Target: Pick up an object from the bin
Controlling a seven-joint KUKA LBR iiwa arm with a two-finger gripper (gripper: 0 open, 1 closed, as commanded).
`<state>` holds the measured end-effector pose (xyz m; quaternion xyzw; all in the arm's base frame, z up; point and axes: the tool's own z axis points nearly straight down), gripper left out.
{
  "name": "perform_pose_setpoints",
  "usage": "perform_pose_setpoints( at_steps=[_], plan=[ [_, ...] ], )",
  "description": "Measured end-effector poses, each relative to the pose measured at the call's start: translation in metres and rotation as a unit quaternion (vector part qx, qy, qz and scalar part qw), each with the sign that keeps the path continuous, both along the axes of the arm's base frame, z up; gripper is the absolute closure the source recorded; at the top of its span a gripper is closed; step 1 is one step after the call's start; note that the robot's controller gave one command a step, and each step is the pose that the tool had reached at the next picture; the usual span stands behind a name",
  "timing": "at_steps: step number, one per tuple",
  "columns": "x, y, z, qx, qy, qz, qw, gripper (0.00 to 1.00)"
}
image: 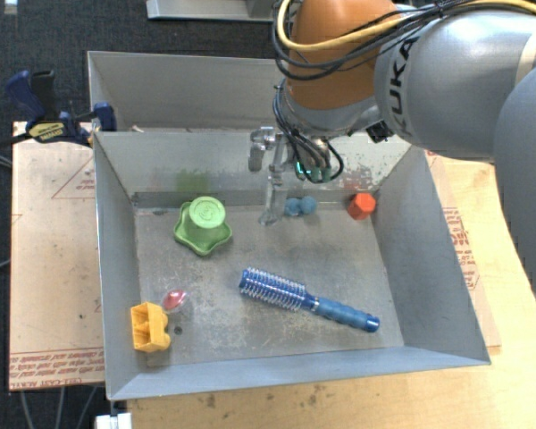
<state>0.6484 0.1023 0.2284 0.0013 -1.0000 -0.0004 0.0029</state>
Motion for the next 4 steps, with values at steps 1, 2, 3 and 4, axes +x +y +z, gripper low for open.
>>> perform_pose_setpoints(
  at_steps=[1, 2, 3, 4],
  plan=[
    [-0.078, -0.054, -0.052, -0.001, 0.0023, 0.004, 1.0, 0.0],
    [-0.135, -0.041, -0.163, 0.0, 0.0014, -0.032, 0.9995, 0.0],
    [-0.132, -0.042, -0.159, 0.0, -0.0021, -0.033, 0.9994, 1.0],
    [-0.134, 0.009, -0.046, 0.002, -0.0068, -0.016, 0.9998, 1.0]
  ],
)
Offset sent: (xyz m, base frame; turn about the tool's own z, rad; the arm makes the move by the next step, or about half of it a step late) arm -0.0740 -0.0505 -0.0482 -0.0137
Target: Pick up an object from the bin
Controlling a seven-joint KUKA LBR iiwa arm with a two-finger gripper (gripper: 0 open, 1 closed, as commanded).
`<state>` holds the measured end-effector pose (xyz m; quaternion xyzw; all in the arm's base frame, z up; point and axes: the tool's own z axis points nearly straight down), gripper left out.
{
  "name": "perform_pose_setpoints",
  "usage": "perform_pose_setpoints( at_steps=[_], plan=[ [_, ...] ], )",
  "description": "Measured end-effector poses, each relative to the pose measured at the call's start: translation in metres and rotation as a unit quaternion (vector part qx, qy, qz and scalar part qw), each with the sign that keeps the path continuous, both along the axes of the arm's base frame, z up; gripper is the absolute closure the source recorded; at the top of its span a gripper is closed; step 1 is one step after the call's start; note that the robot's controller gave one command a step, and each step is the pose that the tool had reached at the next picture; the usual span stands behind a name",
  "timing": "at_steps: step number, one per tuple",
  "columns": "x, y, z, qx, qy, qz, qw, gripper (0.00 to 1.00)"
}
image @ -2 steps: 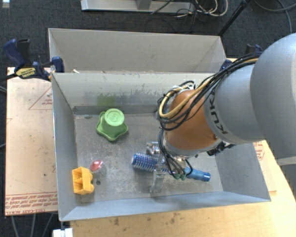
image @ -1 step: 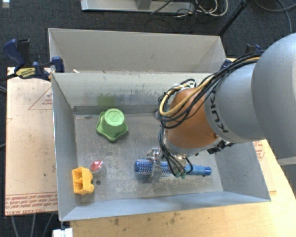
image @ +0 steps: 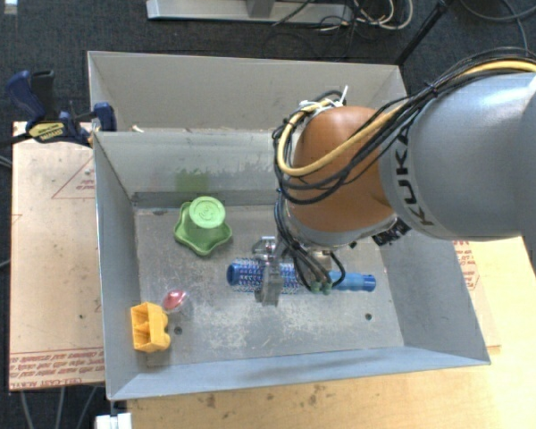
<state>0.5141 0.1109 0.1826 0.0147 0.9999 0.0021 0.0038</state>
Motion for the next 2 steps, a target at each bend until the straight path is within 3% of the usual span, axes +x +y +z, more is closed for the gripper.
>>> perform_pose_setpoints(
  at_steps=[1, 2],
  plan=[
    [0.003, -0.012, 0.291, -0.001, -0.0017, -0.017, 0.9998, 1.0],
    [0.02, -0.05, 0.286, -0.002, 0.0023, 0.007, 1.0, 1.0]
  ],
)
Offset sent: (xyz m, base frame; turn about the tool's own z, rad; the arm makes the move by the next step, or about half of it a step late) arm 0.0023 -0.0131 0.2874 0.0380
